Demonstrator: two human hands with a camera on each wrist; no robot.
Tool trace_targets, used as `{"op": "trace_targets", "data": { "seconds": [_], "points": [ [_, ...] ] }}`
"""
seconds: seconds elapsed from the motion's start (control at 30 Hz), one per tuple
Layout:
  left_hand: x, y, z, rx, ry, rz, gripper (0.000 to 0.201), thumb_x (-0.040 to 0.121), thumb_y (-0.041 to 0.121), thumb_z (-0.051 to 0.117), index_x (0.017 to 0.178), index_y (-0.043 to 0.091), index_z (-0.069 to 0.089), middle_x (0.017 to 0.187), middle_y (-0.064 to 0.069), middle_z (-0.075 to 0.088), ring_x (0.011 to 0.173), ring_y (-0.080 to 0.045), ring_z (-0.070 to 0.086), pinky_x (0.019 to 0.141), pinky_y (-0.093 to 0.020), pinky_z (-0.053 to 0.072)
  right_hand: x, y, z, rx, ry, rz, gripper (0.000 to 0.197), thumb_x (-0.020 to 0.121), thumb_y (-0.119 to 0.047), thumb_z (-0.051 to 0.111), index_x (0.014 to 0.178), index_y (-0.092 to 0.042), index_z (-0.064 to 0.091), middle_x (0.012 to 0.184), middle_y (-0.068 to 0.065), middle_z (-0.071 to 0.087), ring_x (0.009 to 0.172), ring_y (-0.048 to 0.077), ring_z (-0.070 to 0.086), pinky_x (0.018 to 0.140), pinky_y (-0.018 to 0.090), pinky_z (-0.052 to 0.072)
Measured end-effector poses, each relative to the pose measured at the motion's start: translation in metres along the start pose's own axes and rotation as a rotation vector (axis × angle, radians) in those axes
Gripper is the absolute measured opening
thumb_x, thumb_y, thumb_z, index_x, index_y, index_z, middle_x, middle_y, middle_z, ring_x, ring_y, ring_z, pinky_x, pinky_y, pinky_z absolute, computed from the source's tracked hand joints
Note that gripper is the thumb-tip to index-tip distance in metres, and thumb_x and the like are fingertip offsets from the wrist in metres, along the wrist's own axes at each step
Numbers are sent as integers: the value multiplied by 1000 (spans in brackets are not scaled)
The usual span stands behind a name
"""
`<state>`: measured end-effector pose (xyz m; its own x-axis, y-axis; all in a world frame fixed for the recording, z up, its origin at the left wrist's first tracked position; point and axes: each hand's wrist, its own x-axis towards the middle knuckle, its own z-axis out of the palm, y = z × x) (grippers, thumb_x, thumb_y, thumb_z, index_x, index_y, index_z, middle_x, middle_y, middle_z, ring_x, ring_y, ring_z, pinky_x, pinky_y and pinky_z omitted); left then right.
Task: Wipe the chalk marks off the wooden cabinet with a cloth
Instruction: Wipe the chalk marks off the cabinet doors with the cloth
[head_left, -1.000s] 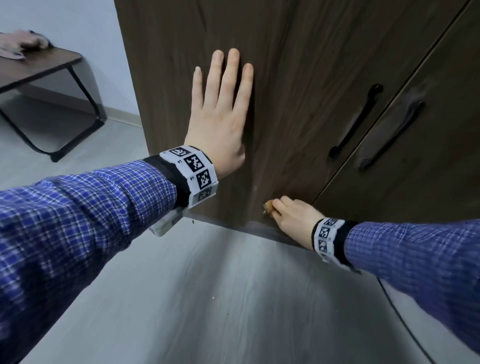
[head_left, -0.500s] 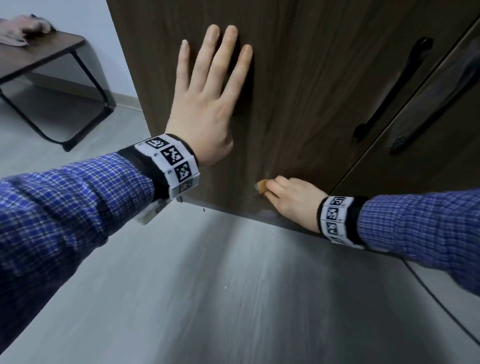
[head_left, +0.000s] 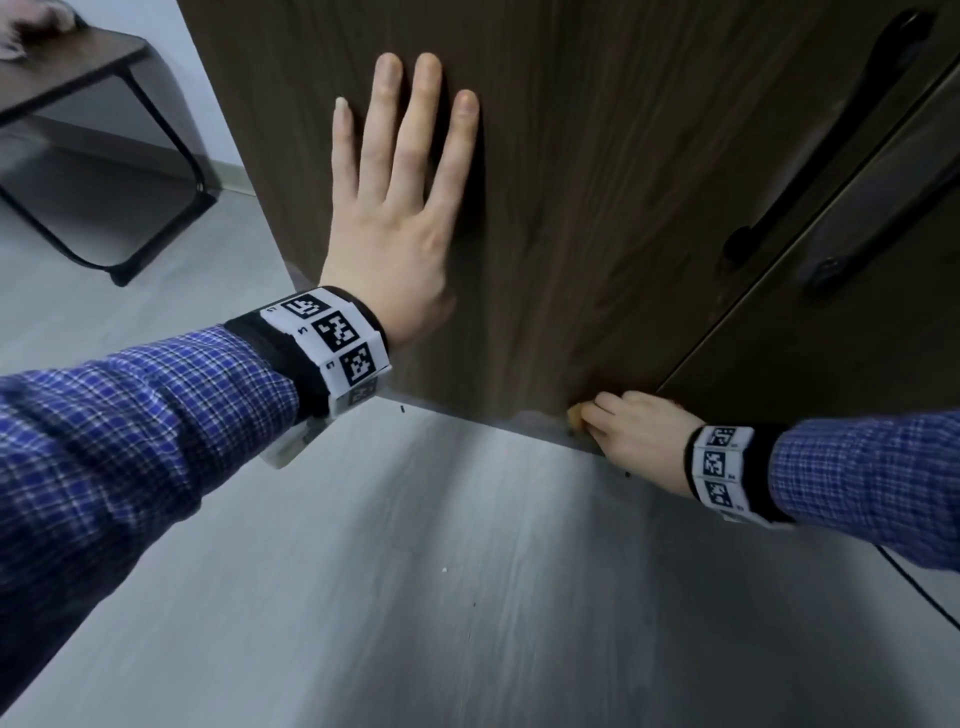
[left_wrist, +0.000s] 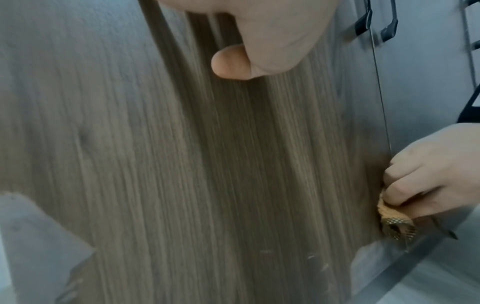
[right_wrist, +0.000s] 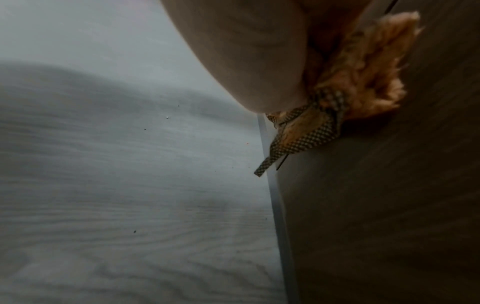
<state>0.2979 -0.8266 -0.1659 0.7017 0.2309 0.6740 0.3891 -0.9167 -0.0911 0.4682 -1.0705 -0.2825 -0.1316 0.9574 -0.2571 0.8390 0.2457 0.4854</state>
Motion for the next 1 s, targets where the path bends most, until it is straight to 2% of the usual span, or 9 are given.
{"op": "trace_targets", "data": {
  "seconds": [0.17, 0.27, 0.37, 0.47, 0.63, 0.7, 0.8, 0.9, 1.0],
  "points": [
    [-1, -1, -5, -3, -58, -16, 100, 74, 22, 60, 159, 2, 13, 164, -30, 11, 151, -52, 8, 120, -67, 7, 83, -12, -24, -38, 72, -71, 28, 81, -15, 49, 85, -12, 77, 106, 1, 66, 85, 22, 58, 60, 30, 43],
    [-4, -7, -14, 41, -125, 3, 110, 68, 27, 66, 160, 4, 10, 165, -27, 8, 152, -49, 6, 121, -67, 6, 133, -31, -39, -132, -56, -90, 19, 78, -22, 67, 93, -15, 75, 117, 2, 60, 100, 26, 52, 67, 34, 41],
    [-7, -12, -18, 89, -173, 33, 111, 69, 28, 67, 161, 7, 9, 167, -23, 6, 154, -44, 5, 121, -66, 5, 152, -37, -18, -201, -199, -171, 12, 70, -14, 71, 81, -20, 74, 97, -6, 62, 95, 23, 53, 65, 33, 37],
    [-7, -16, -18, 123, -161, 69, 103, 73, 24, 60, 162, 9, 10, 168, -20, 7, 155, -41, 6, 120, -67, 8, 122, -28, 13, -276, -209, -306, 5, 67, -16, 75, 69, -20, 73, 81, -6, 62, 86, 23, 56, 63, 32, 36],
    [-5, -15, -16, 103, -140, 79, 100, 72, 21, 56, 161, 7, 12, 167, -22, 9, 154, -43, 6, 120, -68, 7, 28, -16, 34, -298, -677, -395, 30, 96, -6, 47, 121, -4, 62, 130, 14, 51, 121, 35, 38, 86, 43, 37],
    [-5, -14, -15, 95, -148, 85, 101, 71, 22, 56, 161, 6, 12, 167, -23, 8, 154, -44, 6, 120, -68, 6, 16, -17, 33, -264, -664, -372, 28, 93, -5, 50, 118, -5, 64, 128, 13, 51, 122, 35, 38, 87, 44, 37],
    [-6, -14, -17, 103, -169, 87, 104, 71, 24, 60, 161, 6, 10, 167, -23, 6, 154, -44, 4, 120, -68, 5, 41, -12, 12, -234, -418, -220, 23, 87, -18, 56, 102, -13, 73, 113, 5, 60, 109, 31, 51, 78, 38, 41],
    [-6, -14, -23, 120, -209, 81, 112, 69, 25, 69, 161, 7, 8, 167, -22, 4, 155, -42, 2, 121, -68, 5, 75, -10, -22, -228, -272, -158, 26, 91, -22, 53, 109, -14, 70, 121, 5, 55, 112, 32, 45, 80, 40, 39],
    [-6, -13, -32, 151, -264, 78, 119, 66, 30, 75, 161, 9, 6, 168, -20, 0, 155, -40, -1, 121, -66, 4, 75, 5, -63, -228, -137, -114, 19, 88, -19, 57, 97, -17, 73, 108, 3, 58, 103, 30, 48, 75, 38, 43]
  ]
}}
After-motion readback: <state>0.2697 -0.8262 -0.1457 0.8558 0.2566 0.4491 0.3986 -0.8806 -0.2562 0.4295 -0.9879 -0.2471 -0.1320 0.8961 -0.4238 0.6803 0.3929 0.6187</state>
